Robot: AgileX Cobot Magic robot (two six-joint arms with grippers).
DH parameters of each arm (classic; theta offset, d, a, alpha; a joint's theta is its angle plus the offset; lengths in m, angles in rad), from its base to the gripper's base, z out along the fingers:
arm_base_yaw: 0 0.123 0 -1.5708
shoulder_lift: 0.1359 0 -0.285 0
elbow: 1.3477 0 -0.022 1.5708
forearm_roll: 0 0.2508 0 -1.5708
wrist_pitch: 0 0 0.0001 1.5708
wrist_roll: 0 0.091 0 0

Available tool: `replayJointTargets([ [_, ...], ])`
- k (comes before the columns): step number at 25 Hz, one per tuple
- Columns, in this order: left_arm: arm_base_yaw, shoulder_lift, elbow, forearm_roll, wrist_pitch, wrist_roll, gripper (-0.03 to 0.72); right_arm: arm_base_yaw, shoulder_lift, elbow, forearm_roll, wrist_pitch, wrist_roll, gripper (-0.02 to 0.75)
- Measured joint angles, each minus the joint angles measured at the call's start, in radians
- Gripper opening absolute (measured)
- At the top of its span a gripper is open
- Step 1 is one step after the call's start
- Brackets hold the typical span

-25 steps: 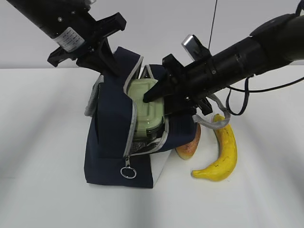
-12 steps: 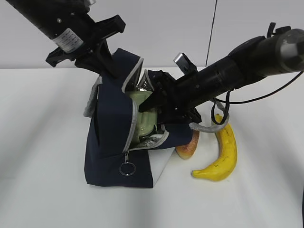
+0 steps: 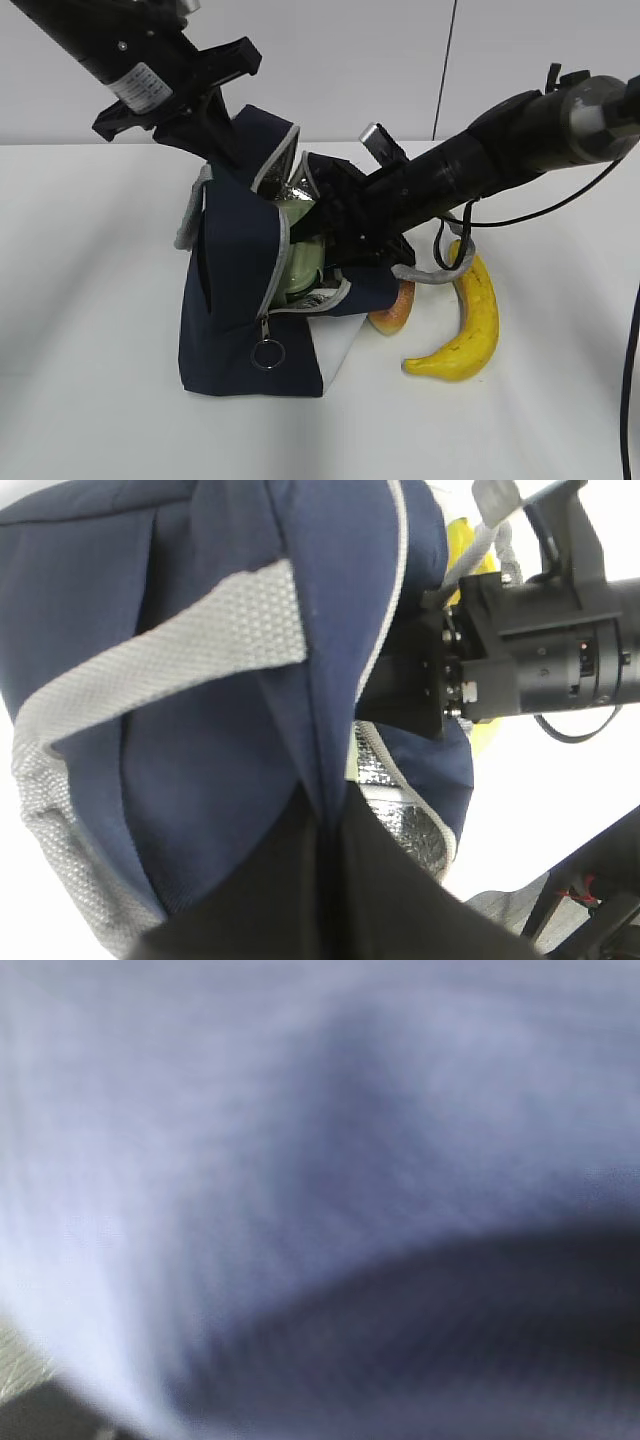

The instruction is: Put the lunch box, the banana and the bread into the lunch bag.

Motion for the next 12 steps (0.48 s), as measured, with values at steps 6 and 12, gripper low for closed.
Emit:
replayJointTargets([
  [6,0.000,0.000,0.000,0.003,0.011,0.000,-0.003,0.010,0.000,-0.002,-0.019,-0.004,0.000,0.425],
  [12,0.000,0.000,0.000,0.005,0.019,0.000,-0.003,0.011,0.000,-0.004,-0.019,0.019,-0.005,0.480],
])
